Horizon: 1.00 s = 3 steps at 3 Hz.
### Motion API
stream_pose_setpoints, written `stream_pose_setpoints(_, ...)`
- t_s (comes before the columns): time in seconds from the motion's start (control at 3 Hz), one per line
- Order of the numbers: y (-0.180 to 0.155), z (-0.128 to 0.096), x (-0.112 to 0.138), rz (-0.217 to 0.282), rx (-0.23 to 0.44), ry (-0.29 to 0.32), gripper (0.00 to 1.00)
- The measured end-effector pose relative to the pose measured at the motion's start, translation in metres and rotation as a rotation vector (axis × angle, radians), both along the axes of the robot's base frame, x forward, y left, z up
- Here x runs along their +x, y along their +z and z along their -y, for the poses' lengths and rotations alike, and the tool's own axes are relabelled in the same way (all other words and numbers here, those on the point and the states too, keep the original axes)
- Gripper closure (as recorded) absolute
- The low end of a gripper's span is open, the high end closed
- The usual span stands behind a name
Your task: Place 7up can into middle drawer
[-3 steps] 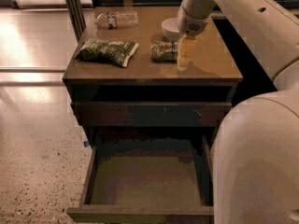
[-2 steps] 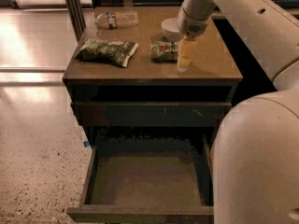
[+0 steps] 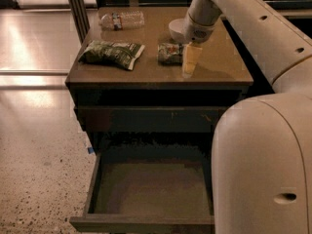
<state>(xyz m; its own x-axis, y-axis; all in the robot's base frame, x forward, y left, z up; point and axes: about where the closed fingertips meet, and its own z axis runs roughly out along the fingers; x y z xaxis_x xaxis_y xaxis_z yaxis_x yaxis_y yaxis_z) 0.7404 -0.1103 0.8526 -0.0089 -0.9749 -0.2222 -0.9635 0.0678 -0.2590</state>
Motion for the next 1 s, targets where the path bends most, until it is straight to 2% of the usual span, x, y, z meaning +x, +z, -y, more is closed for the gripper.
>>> stream_pose_setpoints(0.33, -0.0273, -0.0110, 0.0011, -0.070, -0.013, 0.017, 0.00)
stream_pose_setpoints(0.67, -0.0297, -0.0110, 0.0010, -0.076, -0.015, 0.017, 0.00)
stream_pose_setpoints(1.0, -0.0297, -0.0110, 0.0010, -0.076, -0.015, 0.017, 0.19)
